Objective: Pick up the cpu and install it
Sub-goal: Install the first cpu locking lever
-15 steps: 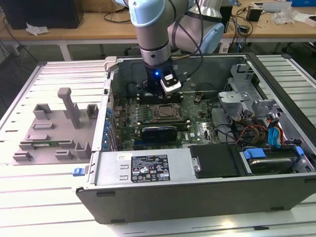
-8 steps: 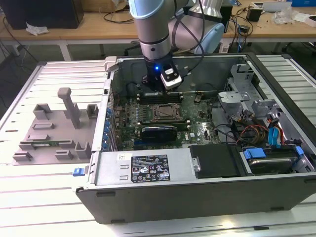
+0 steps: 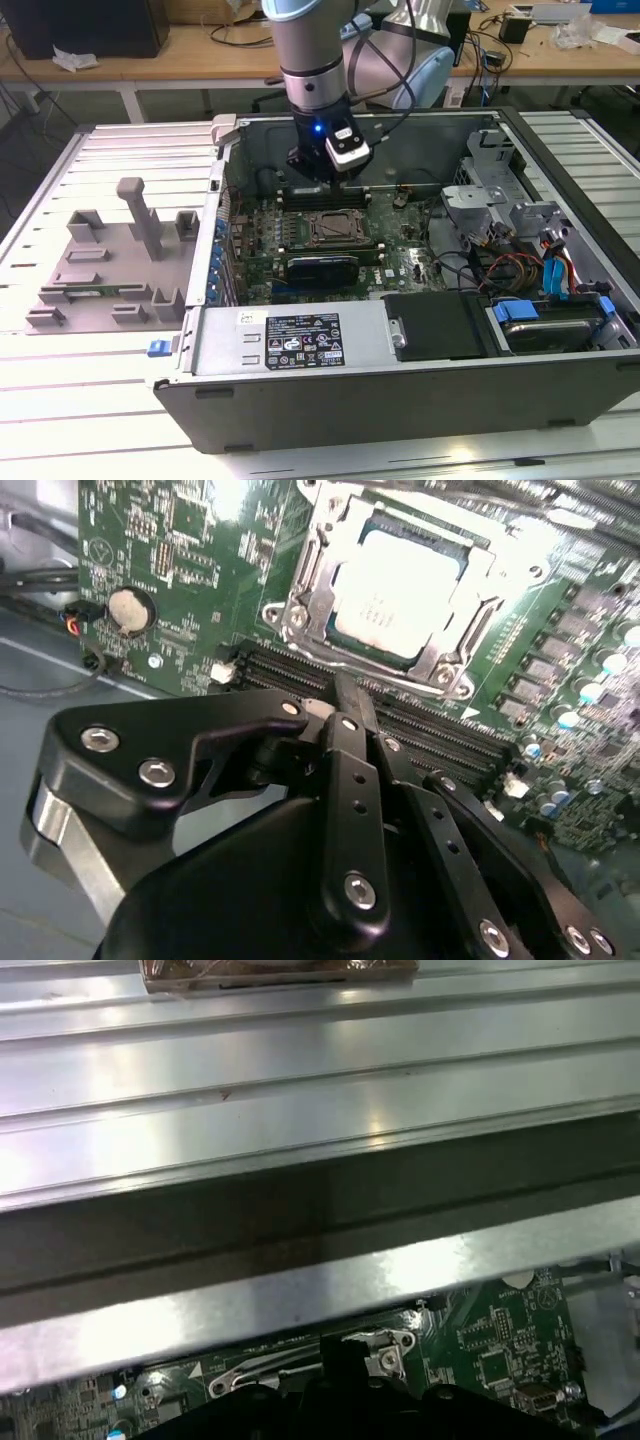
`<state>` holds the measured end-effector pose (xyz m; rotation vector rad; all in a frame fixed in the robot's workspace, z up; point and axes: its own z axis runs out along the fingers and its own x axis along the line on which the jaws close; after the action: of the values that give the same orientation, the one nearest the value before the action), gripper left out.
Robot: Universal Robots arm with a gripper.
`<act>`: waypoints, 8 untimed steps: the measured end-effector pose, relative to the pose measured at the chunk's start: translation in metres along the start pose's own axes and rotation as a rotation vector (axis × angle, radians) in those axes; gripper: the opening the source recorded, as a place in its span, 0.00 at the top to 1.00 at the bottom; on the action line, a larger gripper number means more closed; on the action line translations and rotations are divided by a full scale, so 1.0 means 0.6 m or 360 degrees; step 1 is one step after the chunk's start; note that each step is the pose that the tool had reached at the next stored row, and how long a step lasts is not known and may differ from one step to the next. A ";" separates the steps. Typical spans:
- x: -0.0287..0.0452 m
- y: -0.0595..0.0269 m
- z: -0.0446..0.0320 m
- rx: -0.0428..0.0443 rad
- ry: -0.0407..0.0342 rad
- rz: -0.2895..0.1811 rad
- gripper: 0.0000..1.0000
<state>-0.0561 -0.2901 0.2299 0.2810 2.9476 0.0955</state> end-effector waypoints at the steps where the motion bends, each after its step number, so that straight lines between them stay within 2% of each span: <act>1: 0.000 -0.001 0.000 0.0030 -0.0005 -0.0006 0.89; 3: -0.001 -0.002 -0.001 0.0060 -0.0010 -0.0011 0.89; 5: -0.001 -0.004 -0.001 0.0100 -0.0015 -0.0019 0.89; 7: -0.002 -0.008 -0.001 0.0151 -0.0016 -0.0028 0.89; 8: -0.002 -0.009 -0.001 0.0168 -0.0016 -0.0031 0.89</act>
<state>-0.0560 -0.2958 0.2304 0.2666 2.9494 -0.0643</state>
